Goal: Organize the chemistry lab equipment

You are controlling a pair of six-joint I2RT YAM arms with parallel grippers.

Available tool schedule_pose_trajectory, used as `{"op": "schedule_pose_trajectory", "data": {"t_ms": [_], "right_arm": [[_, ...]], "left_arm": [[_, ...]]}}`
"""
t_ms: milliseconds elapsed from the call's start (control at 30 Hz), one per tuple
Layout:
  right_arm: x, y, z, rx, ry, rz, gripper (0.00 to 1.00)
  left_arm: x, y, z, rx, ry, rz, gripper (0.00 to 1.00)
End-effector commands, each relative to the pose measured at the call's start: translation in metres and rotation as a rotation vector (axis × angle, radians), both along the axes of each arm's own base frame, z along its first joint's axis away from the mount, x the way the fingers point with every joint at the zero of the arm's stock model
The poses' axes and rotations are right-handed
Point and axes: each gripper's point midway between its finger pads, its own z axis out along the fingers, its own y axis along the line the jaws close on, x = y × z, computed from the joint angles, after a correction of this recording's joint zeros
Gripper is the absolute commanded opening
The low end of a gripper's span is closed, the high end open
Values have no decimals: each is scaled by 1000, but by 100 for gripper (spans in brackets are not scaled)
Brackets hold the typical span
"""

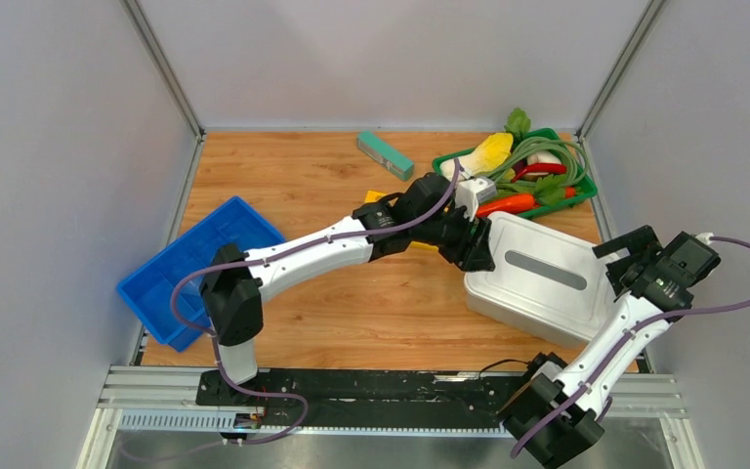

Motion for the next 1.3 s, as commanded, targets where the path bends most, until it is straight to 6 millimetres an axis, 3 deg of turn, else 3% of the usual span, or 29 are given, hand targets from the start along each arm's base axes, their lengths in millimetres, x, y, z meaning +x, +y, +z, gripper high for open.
{"op": "schedule_pose_trajectory", "data": {"t_ms": [0,167,467,600,733,967,1267], "right_arm": [[-20,-22,13,-102,101,-70,100],[-22,-28,-1,-59,110,-83,100],[-26,-39,-18,-11,108,-92,100],[-12,-25,-24,74,17,-30,100],[-14,-21,-30,88,8,-26,100],[-4,-7,-31,187,-51,7,100],[1,10,1,223,-177,33,100]], "left_arm": [[-4,-9,-15,-10,31,-21,62],[-4,-14,-33,12,64,-36,62],[-2,-19,-46,30,82,-36,62],[-1,-19,-56,48,88,-29,62],[-1,-19,-61,61,95,-31,61],[0,-21,-63,67,95,-32,61],[1,-20,-74,91,100,-32,62]]}}
